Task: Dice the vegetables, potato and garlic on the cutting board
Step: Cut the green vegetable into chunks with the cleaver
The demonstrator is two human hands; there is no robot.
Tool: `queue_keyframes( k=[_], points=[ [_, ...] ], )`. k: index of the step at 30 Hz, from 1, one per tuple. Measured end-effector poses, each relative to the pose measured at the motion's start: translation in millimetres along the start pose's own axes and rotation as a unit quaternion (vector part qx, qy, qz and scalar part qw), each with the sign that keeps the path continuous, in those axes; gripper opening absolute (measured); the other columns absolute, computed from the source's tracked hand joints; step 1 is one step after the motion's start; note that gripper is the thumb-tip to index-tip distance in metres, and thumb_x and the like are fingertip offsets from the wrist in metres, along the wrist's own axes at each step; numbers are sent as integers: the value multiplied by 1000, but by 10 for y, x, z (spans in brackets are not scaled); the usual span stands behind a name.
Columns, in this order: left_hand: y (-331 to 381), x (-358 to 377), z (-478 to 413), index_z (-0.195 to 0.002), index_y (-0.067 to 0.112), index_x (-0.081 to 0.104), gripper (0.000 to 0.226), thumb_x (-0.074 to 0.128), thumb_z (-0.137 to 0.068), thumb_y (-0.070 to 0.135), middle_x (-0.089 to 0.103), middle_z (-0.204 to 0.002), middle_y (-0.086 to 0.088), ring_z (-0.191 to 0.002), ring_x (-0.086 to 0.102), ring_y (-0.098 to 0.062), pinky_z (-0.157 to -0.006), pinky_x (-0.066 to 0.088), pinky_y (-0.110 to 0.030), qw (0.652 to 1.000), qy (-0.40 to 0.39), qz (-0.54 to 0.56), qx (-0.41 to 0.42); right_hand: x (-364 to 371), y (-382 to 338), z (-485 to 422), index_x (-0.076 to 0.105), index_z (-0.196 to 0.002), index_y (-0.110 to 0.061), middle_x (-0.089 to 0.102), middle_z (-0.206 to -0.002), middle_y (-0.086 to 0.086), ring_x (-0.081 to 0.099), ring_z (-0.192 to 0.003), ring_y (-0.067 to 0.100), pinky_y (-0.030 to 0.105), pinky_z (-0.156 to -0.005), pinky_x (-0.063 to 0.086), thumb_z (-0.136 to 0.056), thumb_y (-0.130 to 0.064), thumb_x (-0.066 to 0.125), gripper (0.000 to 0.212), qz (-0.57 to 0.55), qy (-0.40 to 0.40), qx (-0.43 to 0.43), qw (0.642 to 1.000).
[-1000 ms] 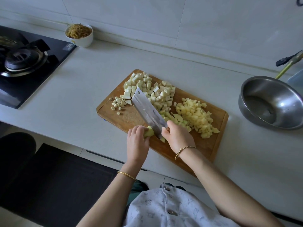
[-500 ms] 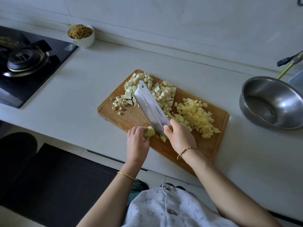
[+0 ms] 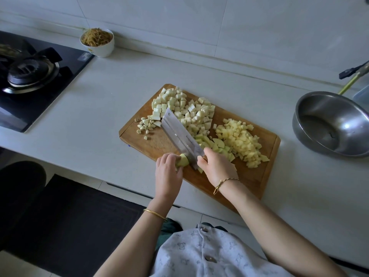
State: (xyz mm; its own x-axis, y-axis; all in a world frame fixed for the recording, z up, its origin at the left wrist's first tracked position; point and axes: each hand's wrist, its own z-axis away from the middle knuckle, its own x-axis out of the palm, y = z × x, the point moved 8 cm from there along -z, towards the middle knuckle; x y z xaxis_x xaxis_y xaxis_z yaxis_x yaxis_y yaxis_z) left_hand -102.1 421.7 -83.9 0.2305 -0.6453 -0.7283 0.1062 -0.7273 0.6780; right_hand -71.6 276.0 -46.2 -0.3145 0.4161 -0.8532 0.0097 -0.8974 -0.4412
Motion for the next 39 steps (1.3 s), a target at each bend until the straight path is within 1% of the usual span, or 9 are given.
queue_keyframes(
  k=[5, 8, 16, 19, 21, 27, 29, 36, 39],
  points=[
    [-6, -19, 14, -99, 5, 65, 24, 69, -76, -1, 60, -106, -7, -99, 46, -18, -83, 34, -23, 1000, 8, 12, -2, -39, 65, 20, 28, -69, -17, 38, -60, 0, 33, -53, 20, 31, -46, 21, -100, -30, 40, 35, -55, 20, 17, 998],
    [-18, -17, 13, -99, 5, 66, 23, 70, -77, -1, 59, -105, -6, -100, 47, -21, -82, 34, -23, 1000, 10, 8, -1, -90, 31, 58, 23, -66, -22, 37, -59, 0, 33, -51, 18, 31, -46, 22, -99, -30, 41, 39, -57, 30, 4, 998],
    [-13, -23, 0, -97, 5, 66, 21, 68, -78, -2, 60, -105, -6, -100, 48, -21, -83, 33, -21, 1000, 9, 11, -3, -62, -17, 81, 27, -69, -19, 38, -59, -2, 34, -51, 16, 30, -45, 24, -99, -32, 41, 35, -15, 32, -5, 999],
    [-10, -25, 2, -97, 5, 66, 19, 67, -79, -1, 60, -106, -6, -100, 46, -18, -83, 33, -21, 1000, 7, 12, -4, -2, -73, 72, 33, -80, -16, 38, -60, -2, 42, -58, 24, 30, -45, 25, -99, -33, 39, 27, 15, 33, -13, 999],
    [-7, -28, 5, -97, 5, 66, 19, 68, -79, -1, 60, -107, -6, -101, 47, -19, -83, 33, -20, 1000, 6, 11, 0, 54, -78, 49, 34, -80, -16, 38, -60, -2, 44, -61, 26, 30, -44, 24, -99, -33, 39, 26, 17, 24, -13, 999],
    [-36, -26, 11, -99, 6, 66, 22, 68, -78, 0, 59, -108, -5, -103, 46, -19, -83, 34, -21, 1000, 3, 17, -10, -16, 10, -18, 23, -65, -22, 38, -59, 0, 36, -53, 20, 30, -45, 22, -99, -30, 40, 39, -47, 19, 14, 999],
    [-42, -31, 13, -100, 7, 65, 24, 67, -77, -1, 58, -107, -4, -102, 46, -19, -83, 34, -20, 1000, 3, 17, -14, -76, -27, -2, 23, -65, -22, 37, -59, -1, 33, -50, 16, 29, -44, 21, -99, -30, 41, 40, -40, 22, 7, 999],
    [-37, -32, 13, -97, 5, 64, 22, 67, -77, -3, 59, -105, -6, -101, 48, -21, -84, 35, -22, 999, 13, 27, -9, -84, -47, 72, 32, -74, -14, 40, -62, 1, 34, -52, 17, 28, -44, 22, -99, -30, 41, 31, -26, 11, -6, 1000],
    [-41, -24, 11, -96, 5, 64, 20, 67, -77, -3, 60, -105, -7, -101, 49, -21, -85, 35, -22, 1000, 14, 27, -6, -99, -63, 64, 31, -73, -15, 39, -60, 0, 34, -51, 15, 28, -43, 22, -99, -31, 40, 31, -15, 11, -10, 1000]
  ],
)
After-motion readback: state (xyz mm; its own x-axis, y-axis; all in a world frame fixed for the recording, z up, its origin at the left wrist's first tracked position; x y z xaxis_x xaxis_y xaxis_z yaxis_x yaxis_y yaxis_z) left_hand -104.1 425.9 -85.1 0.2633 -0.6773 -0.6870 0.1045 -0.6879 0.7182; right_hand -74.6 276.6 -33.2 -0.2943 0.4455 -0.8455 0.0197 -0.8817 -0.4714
